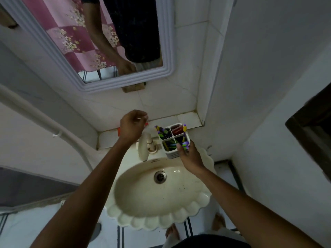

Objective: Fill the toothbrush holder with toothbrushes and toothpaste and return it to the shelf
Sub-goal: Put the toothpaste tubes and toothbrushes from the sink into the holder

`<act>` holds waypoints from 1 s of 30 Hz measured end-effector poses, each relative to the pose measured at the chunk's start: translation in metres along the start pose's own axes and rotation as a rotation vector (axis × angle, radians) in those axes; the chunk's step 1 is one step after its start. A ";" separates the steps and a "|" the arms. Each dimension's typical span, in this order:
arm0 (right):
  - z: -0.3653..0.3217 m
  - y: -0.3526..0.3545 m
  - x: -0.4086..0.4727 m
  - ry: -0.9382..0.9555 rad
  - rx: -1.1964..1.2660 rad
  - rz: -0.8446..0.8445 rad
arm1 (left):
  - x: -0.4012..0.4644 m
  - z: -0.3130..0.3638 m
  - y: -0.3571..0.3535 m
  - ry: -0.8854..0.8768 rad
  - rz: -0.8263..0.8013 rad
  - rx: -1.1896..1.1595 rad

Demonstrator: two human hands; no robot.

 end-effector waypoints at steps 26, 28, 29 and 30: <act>0.003 0.007 -0.004 -0.065 -0.019 0.115 | 0.061 -0.156 -0.035 0.018 -0.431 0.891; 0.002 0.006 -0.004 -0.061 -0.028 0.107 | 0.052 -0.142 -0.028 -0.001 -0.380 0.874; 0.002 0.006 -0.004 -0.063 -0.031 0.105 | 0.047 -0.134 -0.023 -0.024 -0.353 0.882; 0.001 0.006 -0.004 -0.067 -0.034 0.100 | 0.042 -0.124 -0.017 -0.044 -0.325 0.887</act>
Point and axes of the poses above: each hand's wrist, its own x-axis towards the middle knuckle, its own y-axis out of the back of the hand, z = x × y, the point moved 3 cm from there along x, towards the middle knuckle, and after that the axes turned 3 degrees about -y, right-handed, at the moved point
